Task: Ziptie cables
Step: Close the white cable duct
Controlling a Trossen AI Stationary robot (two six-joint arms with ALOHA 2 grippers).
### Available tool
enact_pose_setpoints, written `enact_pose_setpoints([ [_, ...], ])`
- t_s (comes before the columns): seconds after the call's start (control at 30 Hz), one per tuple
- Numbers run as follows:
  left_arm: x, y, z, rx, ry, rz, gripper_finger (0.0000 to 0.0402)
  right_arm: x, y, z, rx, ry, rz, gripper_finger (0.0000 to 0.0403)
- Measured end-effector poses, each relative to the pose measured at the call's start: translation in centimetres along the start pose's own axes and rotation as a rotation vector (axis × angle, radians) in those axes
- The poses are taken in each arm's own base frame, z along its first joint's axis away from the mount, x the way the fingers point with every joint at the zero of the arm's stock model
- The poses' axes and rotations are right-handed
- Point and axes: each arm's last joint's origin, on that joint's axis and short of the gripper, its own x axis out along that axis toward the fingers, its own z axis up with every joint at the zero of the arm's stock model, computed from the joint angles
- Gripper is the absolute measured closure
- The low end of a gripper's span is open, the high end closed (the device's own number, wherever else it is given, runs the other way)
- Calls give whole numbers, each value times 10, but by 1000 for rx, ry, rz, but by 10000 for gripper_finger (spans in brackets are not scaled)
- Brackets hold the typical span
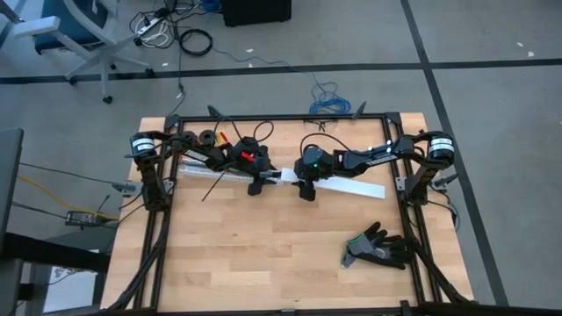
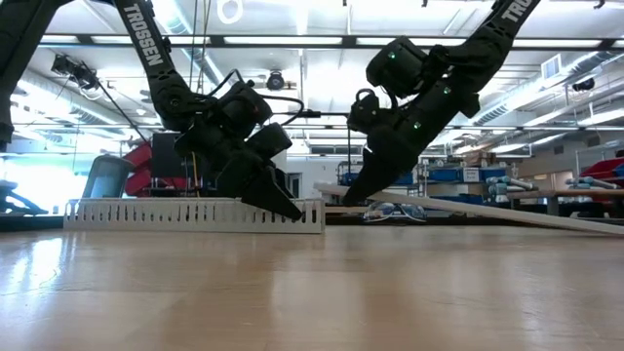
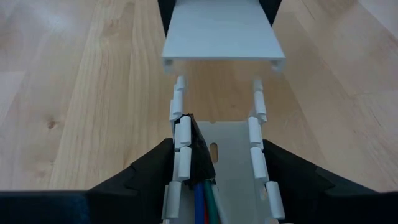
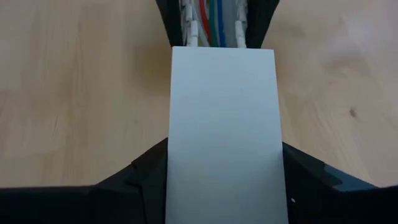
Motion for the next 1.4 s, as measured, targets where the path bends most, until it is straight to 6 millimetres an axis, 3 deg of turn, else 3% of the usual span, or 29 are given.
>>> enact_pose_setpoints([
  [0.23,0,0,0,1,-3,1,172,0,0,-1,1,8,16,185],
  [1.4,0,1,2,-8,-22,9,172,0,0,6,-4,-69,13,144],
])
